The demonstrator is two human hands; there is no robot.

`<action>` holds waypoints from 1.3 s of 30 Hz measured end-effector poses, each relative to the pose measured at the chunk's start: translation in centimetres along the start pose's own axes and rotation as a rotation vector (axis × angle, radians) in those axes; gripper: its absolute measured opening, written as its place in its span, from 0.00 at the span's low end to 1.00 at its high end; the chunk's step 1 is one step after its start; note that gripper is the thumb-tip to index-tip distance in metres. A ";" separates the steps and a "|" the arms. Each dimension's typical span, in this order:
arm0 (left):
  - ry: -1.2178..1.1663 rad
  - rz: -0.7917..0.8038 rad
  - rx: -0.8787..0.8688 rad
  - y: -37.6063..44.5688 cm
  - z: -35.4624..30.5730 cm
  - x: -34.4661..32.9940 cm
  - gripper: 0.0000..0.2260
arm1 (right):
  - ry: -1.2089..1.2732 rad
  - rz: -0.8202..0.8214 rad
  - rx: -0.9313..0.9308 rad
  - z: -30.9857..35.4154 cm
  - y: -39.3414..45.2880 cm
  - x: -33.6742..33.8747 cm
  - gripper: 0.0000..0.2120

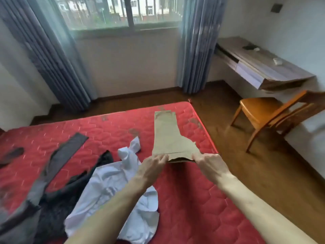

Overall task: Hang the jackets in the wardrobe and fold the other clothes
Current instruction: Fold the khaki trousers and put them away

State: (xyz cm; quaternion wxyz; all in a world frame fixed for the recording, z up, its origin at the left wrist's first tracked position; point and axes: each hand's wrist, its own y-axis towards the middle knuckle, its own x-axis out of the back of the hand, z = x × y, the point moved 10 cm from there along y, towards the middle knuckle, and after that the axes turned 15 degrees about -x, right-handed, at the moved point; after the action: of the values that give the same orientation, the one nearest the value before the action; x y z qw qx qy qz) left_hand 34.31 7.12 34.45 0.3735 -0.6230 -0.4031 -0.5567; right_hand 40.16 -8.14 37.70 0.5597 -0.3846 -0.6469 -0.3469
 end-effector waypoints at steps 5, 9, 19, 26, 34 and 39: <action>-0.133 0.303 0.055 -6.4 -5.1 -20.5 0.15 | -0.008 0.291 0.001 4.5 -9.0 -19.1 0.13; -0.277 0.388 0.066 -11.6 -10.2 -31.0 0.12 | -0.055 0.537 -0.007 6.2 -18.1 -31.2 0.16; -0.386 0.418 -0.060 -18.7 -18.5 -46.3 0.19 | -0.021 0.590 0.049 7.8 -30.2 -44.3 0.25; -0.345 0.108 0.210 -16.0 -12.9 -48.0 0.25 | 0.258 0.258 -0.115 7.1 -24.8 -45.8 0.15; -0.307 -0.018 0.371 -7.2 -6.7 -51.8 0.32 | 0.306 0.239 -0.143 8.7 -13.1 -53.2 0.30; -0.198 0.028 0.233 -6.2 -6.3 -54.4 0.35 | 0.400 0.182 -0.568 3.1 -14.3 -56.4 0.36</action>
State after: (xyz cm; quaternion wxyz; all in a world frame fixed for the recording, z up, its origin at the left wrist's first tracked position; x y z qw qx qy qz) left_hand 23.19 -0.86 -18.88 0.4094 -0.6326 -0.4912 -0.4369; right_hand 30.42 -18.22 -18.90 0.5744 -0.5053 -0.3654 -0.5302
